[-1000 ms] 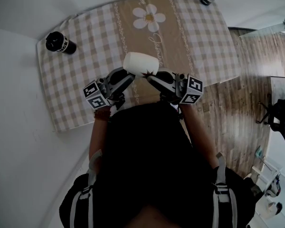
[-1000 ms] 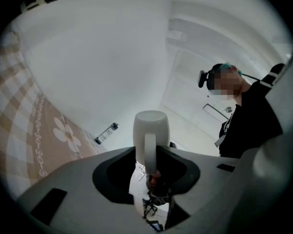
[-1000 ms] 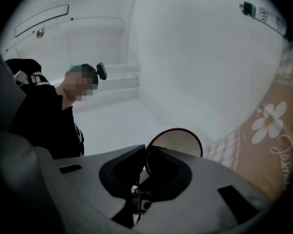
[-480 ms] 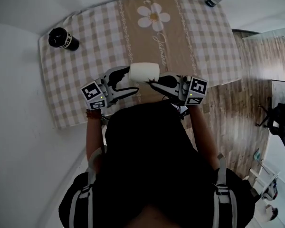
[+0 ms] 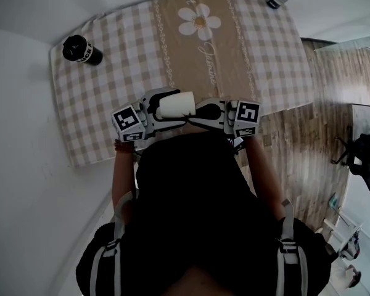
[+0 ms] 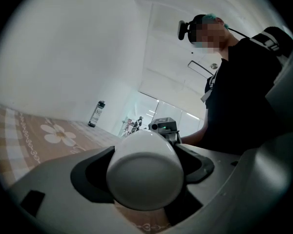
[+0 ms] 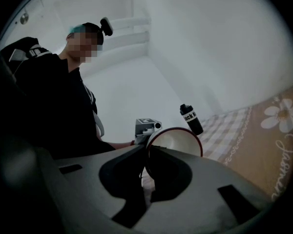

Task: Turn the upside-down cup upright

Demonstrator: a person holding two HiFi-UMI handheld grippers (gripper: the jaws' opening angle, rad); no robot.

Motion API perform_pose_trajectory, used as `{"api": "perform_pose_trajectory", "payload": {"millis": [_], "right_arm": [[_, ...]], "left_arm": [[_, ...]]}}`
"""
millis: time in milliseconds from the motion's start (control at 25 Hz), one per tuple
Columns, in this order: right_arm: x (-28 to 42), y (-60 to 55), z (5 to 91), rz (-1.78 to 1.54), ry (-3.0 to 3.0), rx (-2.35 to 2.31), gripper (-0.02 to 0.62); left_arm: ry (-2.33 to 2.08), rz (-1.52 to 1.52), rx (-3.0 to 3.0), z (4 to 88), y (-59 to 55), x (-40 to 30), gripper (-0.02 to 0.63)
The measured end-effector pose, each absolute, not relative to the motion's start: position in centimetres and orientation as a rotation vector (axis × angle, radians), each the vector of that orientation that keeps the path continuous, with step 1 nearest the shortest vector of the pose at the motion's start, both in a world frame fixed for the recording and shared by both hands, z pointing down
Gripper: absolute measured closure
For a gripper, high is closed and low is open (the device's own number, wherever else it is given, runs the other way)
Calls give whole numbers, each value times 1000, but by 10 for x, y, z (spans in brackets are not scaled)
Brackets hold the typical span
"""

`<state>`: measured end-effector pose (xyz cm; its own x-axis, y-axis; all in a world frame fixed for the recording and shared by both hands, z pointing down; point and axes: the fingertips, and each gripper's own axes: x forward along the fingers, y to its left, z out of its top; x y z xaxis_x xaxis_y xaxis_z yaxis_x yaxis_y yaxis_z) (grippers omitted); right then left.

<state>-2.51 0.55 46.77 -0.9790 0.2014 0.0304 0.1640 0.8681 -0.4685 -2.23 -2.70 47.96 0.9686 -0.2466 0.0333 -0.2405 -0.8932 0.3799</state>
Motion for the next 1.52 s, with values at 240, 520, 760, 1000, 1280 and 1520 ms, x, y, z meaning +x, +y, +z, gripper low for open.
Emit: {"api": "perform_pose_trajectory", "payload": {"millis": [240,520,760,1000,1280,1520], "right_arm": [[-27,9,466,734,-2955,-318,565],[-27,1,457,655,-3015,-267,554],[-22,-25,463,500,-3051,25,435],[-15,-41,467,707,-3105,148,383],[-29,-51,476,875,-3113,244,383],[-45,-59,482,953,-3075,354,431]], "left_arm": [[-372,-29,2744,477,-24,-26,225],[-442,-114,2743,467,-31,-29,225],[-616,-109,2742,475,-46,-42,225],[-646,-277,2745,452,-50,-48,227],[-681,-573,2616,430,-66,-67,227],[-769,-615,2639,419,-68,-70,227]]}}
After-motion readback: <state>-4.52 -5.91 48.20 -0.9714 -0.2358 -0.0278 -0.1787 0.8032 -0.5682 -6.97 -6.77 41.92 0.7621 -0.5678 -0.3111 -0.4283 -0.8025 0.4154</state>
